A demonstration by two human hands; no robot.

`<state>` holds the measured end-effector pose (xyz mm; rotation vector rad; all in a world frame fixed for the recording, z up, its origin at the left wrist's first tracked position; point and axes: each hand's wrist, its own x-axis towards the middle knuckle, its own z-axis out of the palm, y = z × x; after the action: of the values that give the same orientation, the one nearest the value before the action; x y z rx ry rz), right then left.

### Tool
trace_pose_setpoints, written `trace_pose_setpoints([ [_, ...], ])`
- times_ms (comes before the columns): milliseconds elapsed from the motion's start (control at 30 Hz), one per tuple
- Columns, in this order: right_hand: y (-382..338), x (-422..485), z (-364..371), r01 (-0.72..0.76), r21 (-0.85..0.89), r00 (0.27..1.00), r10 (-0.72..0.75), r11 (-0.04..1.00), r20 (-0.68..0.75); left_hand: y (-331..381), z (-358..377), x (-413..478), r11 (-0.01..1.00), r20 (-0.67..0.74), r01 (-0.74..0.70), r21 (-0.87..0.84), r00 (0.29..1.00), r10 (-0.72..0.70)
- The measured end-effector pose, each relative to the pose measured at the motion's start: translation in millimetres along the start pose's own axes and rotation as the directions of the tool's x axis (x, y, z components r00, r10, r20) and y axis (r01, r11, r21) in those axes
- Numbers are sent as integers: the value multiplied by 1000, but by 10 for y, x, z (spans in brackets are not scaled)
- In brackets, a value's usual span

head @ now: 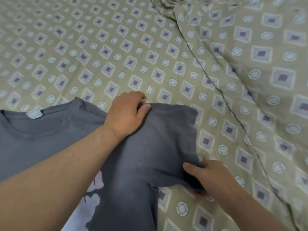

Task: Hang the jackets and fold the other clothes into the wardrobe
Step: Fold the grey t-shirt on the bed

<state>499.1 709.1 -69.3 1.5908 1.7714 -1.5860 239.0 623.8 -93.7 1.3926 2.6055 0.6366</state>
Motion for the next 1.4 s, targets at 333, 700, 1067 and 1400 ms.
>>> trace_pose_setpoints([
  [333, -804, 818, -79, 226, 404, 974, -218, 887, -66, -653, -517, -216, 963, 266, -201, 182, 953, 149],
  [700, -642, 1062, -181, 320, 409, 917, -171, 855, -361, -577, -332, 188, 950, 288, 309, -39, 914, -286],
  [1067, -604, 1041, -217, 333, 354, 913, -206, 874, -351, -656, -190, 365, 943, 223, -49, 329, 974, -28],
  [1400, -181, 481, -101, 113, 592, 989, -147, 798, 8, 118, 156, -1506, 964, 169, -70, 255, 985, 27],
])
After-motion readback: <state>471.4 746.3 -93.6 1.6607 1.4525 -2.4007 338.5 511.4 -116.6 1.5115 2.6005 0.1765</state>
